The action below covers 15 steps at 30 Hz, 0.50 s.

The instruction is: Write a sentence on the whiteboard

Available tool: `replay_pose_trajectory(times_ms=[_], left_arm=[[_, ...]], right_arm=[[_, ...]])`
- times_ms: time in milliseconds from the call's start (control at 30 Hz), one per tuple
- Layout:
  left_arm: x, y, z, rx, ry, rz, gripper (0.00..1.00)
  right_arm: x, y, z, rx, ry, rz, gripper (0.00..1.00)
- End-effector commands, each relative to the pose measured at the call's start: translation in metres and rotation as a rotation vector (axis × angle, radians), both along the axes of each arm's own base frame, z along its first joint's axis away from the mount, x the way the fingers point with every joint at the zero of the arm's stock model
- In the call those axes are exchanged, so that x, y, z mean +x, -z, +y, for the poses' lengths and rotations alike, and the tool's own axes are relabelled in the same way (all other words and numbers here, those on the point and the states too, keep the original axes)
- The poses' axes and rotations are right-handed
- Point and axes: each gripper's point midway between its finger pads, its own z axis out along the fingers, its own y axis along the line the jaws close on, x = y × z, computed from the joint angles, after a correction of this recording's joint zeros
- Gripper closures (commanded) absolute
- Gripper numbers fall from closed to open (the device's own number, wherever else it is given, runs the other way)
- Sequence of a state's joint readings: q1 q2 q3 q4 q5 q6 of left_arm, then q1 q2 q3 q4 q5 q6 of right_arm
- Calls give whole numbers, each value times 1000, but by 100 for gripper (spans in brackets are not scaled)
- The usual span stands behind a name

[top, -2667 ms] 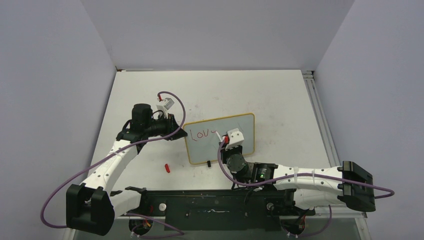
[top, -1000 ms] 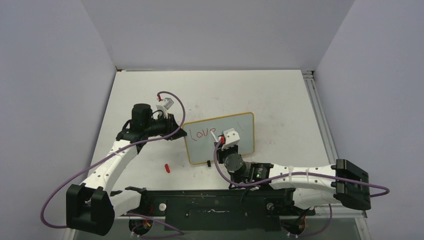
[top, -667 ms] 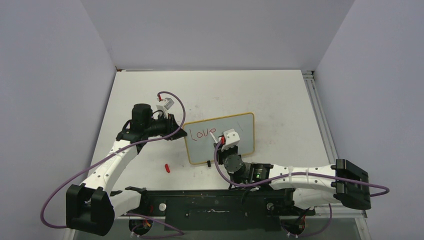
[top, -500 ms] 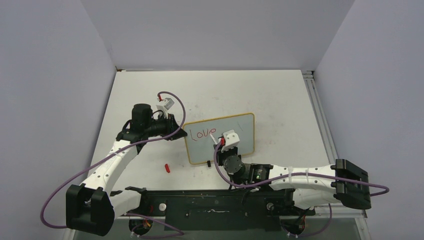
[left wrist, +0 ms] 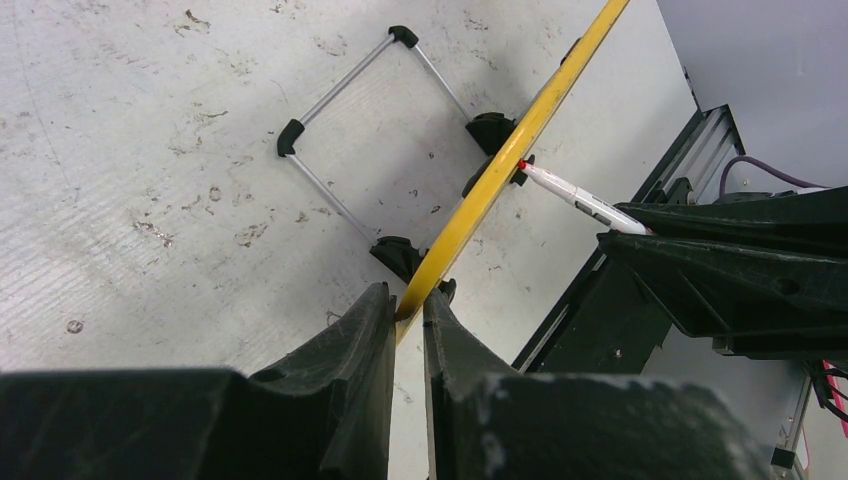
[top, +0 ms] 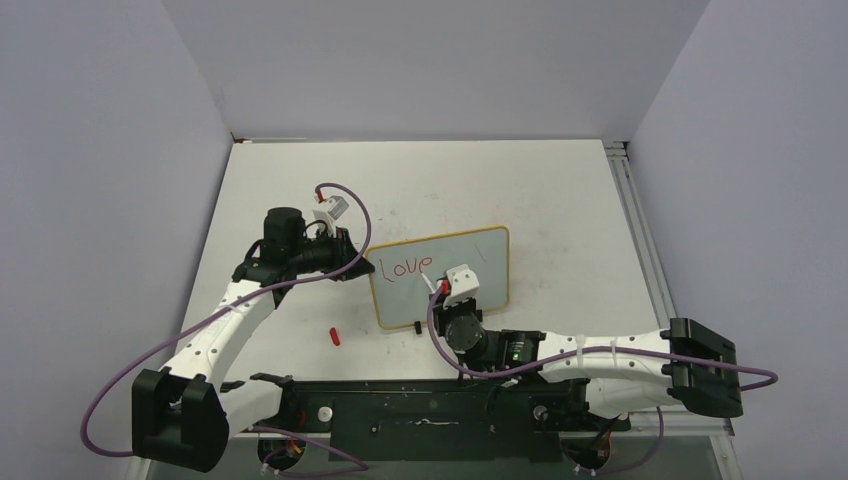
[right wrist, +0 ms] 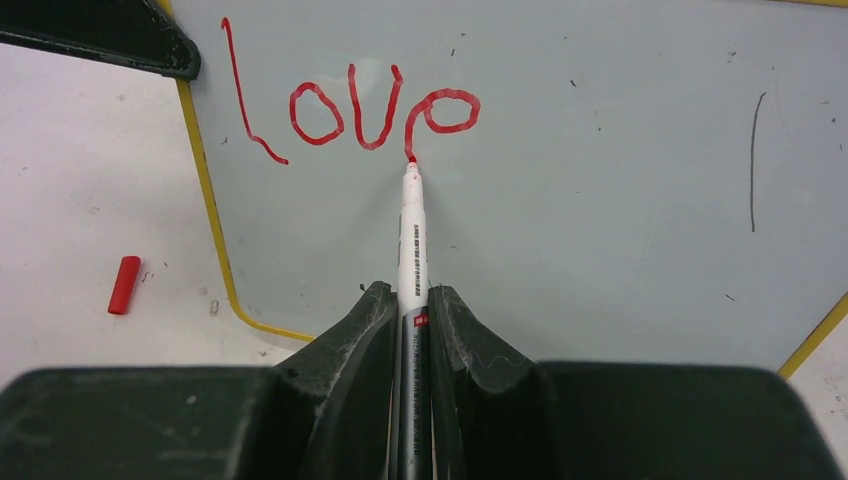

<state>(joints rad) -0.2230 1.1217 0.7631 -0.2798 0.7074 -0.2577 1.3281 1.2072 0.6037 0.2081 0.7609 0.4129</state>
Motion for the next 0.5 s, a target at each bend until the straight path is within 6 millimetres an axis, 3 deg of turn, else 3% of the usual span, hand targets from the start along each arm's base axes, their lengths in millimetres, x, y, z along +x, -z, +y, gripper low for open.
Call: replay_pose_trajectory(times_ms=[0,467], left_arm=[[1,-18,-3,-20,11,-51,89],[1,-17,-2,-15,6,-52,89]], right_arm=[[3,2,-15,-9,68,-9,95],[5,0,-30,-11,120,-15,95]])
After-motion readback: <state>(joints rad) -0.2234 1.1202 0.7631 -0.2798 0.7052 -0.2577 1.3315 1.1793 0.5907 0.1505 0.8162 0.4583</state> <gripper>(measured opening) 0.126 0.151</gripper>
